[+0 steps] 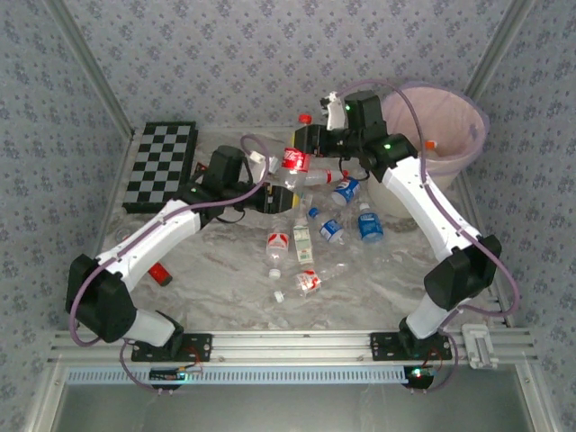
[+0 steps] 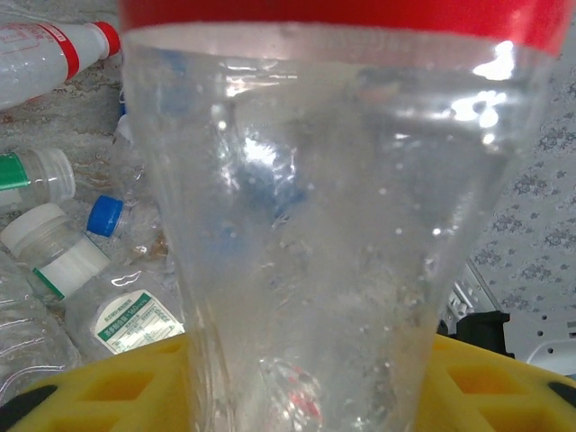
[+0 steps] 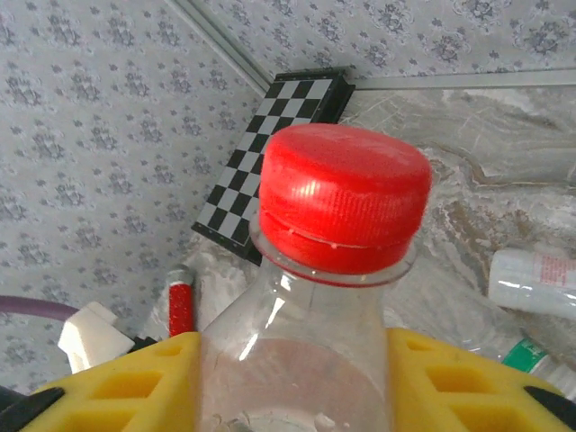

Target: Put the plastic bottles in the bin

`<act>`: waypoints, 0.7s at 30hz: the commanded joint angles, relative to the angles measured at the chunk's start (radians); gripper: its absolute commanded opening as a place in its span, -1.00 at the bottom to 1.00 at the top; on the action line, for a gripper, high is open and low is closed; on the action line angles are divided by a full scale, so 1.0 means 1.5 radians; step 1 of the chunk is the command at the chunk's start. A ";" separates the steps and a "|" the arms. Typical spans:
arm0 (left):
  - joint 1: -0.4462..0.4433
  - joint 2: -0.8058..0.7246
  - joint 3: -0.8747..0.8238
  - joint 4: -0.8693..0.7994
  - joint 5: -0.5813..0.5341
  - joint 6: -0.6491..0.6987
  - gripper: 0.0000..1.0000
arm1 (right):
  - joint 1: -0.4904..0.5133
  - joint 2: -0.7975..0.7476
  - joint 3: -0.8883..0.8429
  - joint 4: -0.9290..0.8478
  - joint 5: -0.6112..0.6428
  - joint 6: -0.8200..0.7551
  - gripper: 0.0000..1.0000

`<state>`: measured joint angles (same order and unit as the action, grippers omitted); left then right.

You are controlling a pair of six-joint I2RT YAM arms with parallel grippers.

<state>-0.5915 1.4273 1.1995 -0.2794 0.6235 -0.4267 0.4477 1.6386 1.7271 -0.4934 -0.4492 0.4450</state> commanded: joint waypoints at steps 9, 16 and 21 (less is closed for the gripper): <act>-0.009 -0.051 -0.026 0.056 -0.032 0.016 0.91 | -0.007 -0.050 0.068 -0.067 0.090 -0.050 -0.42; -0.004 -0.103 -0.068 0.009 -0.099 0.023 0.98 | -0.074 -0.107 0.187 -0.182 0.236 -0.132 -0.59; -0.004 -0.103 -0.086 -0.020 -0.135 0.011 0.98 | -0.186 -0.150 0.219 -0.164 0.297 -0.178 -0.80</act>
<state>-0.5976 1.2846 1.0878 -0.2680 0.4679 -0.4088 0.2268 1.4460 2.0151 -0.7170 -0.1062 0.2565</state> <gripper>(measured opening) 0.989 0.402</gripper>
